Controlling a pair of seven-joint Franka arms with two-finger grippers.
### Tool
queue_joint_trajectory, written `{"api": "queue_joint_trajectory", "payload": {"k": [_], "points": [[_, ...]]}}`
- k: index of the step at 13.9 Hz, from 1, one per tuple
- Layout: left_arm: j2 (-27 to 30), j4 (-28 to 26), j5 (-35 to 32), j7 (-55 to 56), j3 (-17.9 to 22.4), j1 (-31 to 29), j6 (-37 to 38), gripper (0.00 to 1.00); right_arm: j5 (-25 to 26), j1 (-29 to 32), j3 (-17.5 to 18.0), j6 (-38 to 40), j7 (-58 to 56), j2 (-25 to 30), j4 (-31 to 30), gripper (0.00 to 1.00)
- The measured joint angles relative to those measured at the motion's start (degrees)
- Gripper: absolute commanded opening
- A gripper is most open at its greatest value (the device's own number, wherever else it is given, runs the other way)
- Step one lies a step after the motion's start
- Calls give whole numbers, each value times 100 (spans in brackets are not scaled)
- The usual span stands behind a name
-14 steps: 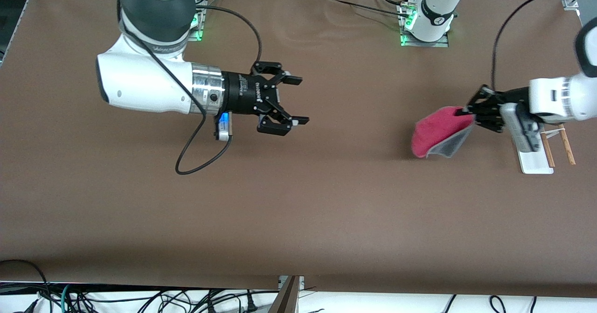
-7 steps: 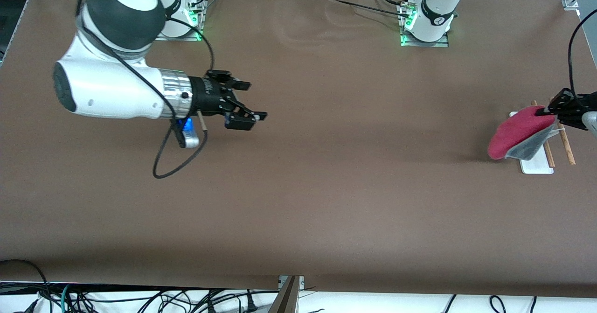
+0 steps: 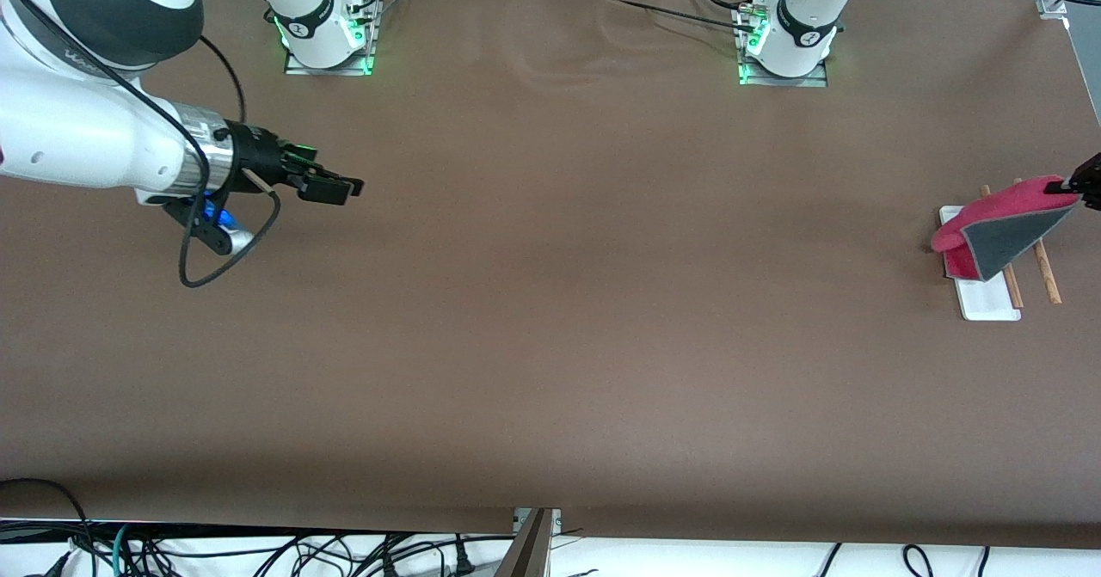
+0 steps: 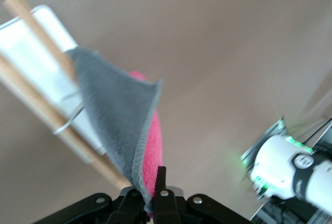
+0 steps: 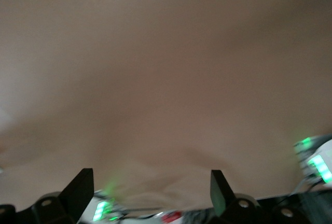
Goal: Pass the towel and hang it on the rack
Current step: 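Carry the towel to the rack with the left gripper while the right gripper retracts, then drape the towel over the rack rods and open the left gripper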
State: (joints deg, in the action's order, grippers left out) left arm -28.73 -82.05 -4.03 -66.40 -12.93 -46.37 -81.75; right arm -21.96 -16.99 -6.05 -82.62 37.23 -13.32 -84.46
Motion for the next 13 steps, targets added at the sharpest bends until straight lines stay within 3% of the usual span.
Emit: {"api": "queue_joint_trajectory", "payload": {"k": [3,6,12,13], "points": [[-133,323,-354,-200,63,-32,-213,0,1068,97,16,-13,-1252,152,-179,100],[-426,342,-431,-640,191,-173,-892,0,1646,316,157,-166,-2143,234,-207,100],[-1180,369,-431,-1065,206,-516,-2023,0,1909,383,191,-522,-2715,598,-623,100],[-1252,370,-431,-1069,206,-530,-2147,10,1952,383,210,-533,-2725,606,-626,100]]}}
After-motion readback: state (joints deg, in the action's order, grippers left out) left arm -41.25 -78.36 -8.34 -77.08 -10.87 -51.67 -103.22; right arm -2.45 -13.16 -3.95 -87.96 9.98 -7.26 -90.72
